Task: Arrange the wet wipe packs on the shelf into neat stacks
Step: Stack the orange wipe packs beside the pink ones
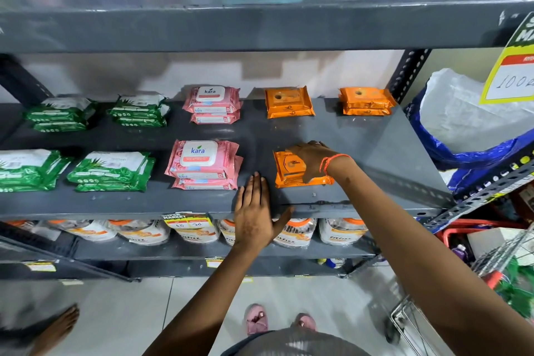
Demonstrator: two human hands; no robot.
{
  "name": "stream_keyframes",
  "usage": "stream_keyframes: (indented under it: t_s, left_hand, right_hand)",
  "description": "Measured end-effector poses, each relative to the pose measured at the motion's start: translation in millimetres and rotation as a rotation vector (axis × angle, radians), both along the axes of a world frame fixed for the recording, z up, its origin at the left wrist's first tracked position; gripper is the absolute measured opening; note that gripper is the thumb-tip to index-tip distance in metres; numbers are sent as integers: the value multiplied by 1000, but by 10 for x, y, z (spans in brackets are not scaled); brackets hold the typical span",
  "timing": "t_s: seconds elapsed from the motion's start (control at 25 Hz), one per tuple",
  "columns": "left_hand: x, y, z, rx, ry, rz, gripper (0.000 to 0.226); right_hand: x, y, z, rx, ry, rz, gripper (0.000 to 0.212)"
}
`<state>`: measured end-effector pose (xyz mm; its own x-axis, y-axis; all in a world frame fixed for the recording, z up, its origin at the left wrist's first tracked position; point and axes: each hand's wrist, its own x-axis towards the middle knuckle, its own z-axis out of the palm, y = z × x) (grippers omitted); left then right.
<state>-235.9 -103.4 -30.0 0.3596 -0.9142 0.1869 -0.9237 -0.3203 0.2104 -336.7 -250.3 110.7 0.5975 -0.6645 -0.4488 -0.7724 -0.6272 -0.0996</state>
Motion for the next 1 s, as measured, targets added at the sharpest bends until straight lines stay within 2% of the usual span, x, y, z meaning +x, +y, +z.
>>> stream_keyframes:
  t_s: [0.08, 0.12, 0.2, 0.28, 0.36, 0.44, 0.64, 0.84, 1.0]
  left_hand:
    - [-3, -18, 61, 1, 79, 7, 98]
    - [-5, -47, 94, -28, 171, 24, 96]
    - [-25, -170, 181, -130, 473, 74, 77]
    - [-65, -353, 299, -217, 821, 112, 59]
    - [-103, -523, 393, -268, 997, 155, 51]
    - [-137, -640, 431, -292, 987, 211, 46]
    - [-199, -756, 452, -371, 752, 246, 37]
    - [-162, -756, 453, -318, 570, 207, 40]
    - [-210, -793, 487, -313, 572, 263, 36]
  right_hand:
    - [-98, 35, 0, 37, -27, 19, 29]
    - [-121, -5, -44, 54, -120, -32, 38]
    - [-133, -76, -80, 150, -411, -277, 56]
    - [-149, -136, -197, 34, -713, -465, 52]
    - [-188, -112, -360, -2, -884, -732, 47]
    - [-233, -30, -554, 108, -916, -890, 45]
    - [-214, 175, -777, 147, -1058, -876, 39]
    - [-157, 184, -841, 206, -1135, -966, 41]
    - [-90, 206, -857, 310, -1299, -1111, 40]
